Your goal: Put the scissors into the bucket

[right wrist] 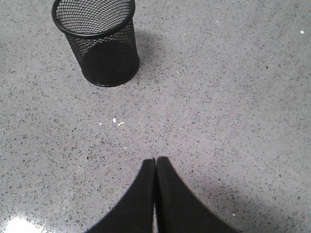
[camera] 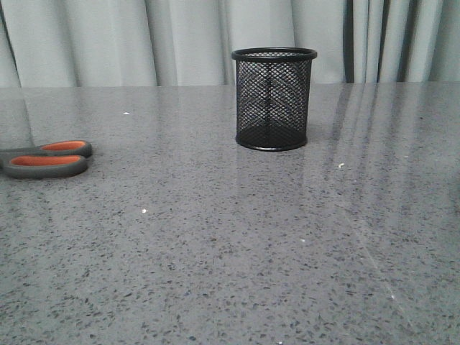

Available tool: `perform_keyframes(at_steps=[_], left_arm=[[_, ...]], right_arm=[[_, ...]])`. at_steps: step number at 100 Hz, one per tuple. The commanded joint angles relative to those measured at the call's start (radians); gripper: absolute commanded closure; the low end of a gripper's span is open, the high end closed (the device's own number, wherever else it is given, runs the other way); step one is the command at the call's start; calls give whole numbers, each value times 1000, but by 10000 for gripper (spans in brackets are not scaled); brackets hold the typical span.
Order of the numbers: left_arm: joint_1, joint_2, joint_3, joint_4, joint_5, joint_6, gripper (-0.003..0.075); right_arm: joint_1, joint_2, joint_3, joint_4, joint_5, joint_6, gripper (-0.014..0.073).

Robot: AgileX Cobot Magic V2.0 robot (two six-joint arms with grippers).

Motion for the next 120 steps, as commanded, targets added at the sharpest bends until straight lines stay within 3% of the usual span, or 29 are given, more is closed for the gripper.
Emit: perform_keyframes(at_steps=[1,11,51,63,82,89,120], left_arm=[[2,-11,-44,-1,-2,13,719],[2,24,-44,52,-2,25,719],[2,50,-44,1,-46,40,710],[2,50,-44,-8,-41,42,631],[2,50,-44,-10,-21,70,386],[2,50,-44,-14,-27,85,332],[2,92,-46,-46,-94,138,319]], right_arm=[[0,-1,-35,1,-69,-8,649],[0,-1,-35,1,-74,-8,649],[0,8,-35,1,-74,-8,649],[0,20,-35,1,-76,-8,649],[0,37,-35,3,-76,-8,649],[0,39,-35,3,-78,-8,649],[0,39,-35,3,-78,-8,649]])
